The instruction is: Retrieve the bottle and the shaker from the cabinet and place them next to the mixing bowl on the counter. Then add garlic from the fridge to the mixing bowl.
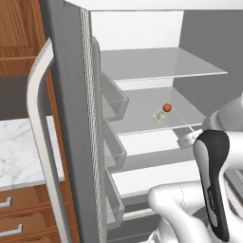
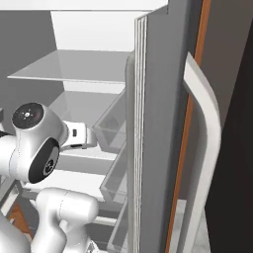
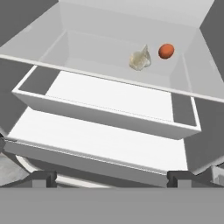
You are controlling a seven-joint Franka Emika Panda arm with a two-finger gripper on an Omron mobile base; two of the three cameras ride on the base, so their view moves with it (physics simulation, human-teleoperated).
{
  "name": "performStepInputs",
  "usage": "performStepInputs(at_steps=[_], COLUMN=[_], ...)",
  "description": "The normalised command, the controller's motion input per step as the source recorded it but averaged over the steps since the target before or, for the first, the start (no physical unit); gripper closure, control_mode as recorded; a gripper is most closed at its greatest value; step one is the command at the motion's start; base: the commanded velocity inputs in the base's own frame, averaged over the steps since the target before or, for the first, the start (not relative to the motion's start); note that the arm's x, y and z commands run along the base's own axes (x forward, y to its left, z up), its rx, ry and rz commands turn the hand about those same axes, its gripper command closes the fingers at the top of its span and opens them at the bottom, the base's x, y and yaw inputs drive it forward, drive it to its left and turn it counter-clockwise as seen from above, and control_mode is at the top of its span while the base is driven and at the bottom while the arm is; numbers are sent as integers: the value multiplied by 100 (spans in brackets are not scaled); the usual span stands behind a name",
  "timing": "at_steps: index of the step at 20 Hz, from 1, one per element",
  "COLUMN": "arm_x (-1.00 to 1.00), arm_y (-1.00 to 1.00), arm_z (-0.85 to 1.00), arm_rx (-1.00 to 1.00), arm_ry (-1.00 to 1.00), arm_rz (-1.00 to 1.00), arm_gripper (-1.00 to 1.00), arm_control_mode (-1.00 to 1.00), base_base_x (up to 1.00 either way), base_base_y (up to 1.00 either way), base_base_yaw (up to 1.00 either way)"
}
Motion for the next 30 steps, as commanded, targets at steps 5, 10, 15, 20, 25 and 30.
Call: performStepInputs(at_steps=[5, 10, 15, 20, 25, 30], arm_x=[0, 6, 35, 28, 25, 19], arm_y=[0, 0, 0, 0, 0, -2], arm_z=[0, 0, 0, 0, 0, -2], arm_rx=[0, 0, 0, 0, 3, 24], arm_ry=[0, 0, 0, 0, 0, -3], arm_rz=[0, 0, -6, -11, -20, -21], arm_gripper=[-100, -100, -100, -100, -100, -100], arm_control_mode=[100, -100, -100, -100, -100, -100], base_base_x=[21, 13, 0, 0, 0, 0], base_base_y=[0, 0, 0, 0, 0, 0], base_base_yaw=[0, 0, 0, 0, 0, 0])
